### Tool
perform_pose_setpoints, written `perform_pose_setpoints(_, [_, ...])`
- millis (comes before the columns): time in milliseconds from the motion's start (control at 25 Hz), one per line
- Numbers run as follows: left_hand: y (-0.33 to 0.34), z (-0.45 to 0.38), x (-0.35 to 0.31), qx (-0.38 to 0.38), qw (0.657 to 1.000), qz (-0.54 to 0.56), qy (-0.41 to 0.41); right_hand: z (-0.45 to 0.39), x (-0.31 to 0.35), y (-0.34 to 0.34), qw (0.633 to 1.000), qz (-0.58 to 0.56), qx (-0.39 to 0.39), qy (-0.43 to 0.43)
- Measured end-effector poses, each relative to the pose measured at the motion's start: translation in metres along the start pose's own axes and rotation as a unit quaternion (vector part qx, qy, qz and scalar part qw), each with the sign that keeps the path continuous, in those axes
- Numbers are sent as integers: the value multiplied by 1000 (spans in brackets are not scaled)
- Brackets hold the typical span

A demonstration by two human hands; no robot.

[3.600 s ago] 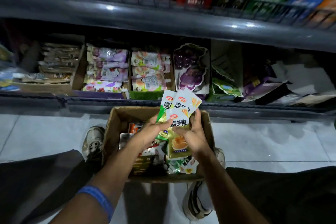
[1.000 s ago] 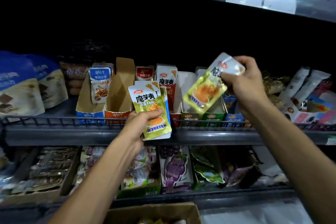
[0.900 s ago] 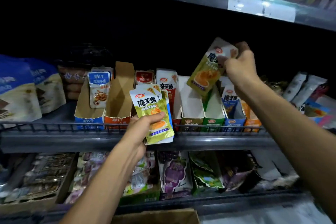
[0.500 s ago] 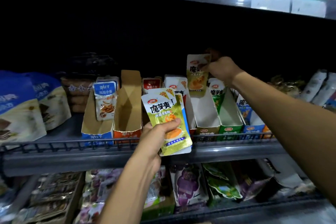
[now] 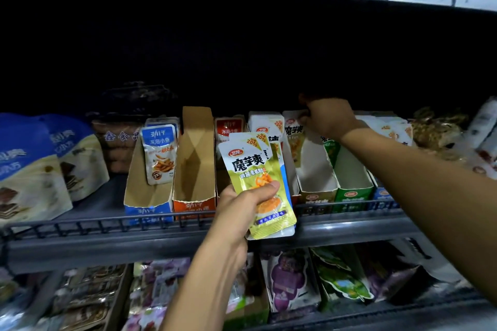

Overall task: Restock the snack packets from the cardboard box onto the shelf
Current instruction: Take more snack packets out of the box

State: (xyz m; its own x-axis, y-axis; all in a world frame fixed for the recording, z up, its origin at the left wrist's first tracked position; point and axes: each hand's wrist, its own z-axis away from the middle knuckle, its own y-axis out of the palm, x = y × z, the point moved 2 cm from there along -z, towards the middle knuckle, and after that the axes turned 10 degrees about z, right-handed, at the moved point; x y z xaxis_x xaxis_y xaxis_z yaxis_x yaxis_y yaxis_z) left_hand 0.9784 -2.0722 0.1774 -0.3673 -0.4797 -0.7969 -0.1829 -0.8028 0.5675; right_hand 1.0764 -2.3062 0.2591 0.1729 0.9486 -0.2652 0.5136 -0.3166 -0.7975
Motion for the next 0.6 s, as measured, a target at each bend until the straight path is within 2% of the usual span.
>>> perform_pose_setpoints(120, [0, 0, 1, -1, 1000, -14, 3, 13, 11, -22, 995, -21, -50, 86])
perform_pose_setpoints(200, [1, 2, 2, -3, 1000, -18, 6, 36, 20, -40, 979, -121, -77, 148])
perform_pose_setpoints(280, [3, 7, 0, -1, 999, -36, 24, 79, 42, -62, 936, -310, -60, 154])
perform_pose_setpoints(320, [4, 9, -1, -1, 997, -56, 44, 102, 57, -73, 910, -389, -13, 145])
perform_pose_setpoints(400, [6, 12, 1, 2, 986, -133, 101, 138, 82, -76, 877, -454, 84, 133])
perform_pose_setpoints(440, [8, 15, 2, 6, 977, -171, 126, 147, 89, -74, 866, -469, 106, 137])
perform_pose_setpoints(520, [11, 20, 4, 17, 970, -192, 146, 152, 94, -66, 827, -527, 91, 173])
perform_pose_setpoints(600, [10, 23, 5, 29, 974, -172, 144, 150, 90, -61, 753, -617, 79, 214])
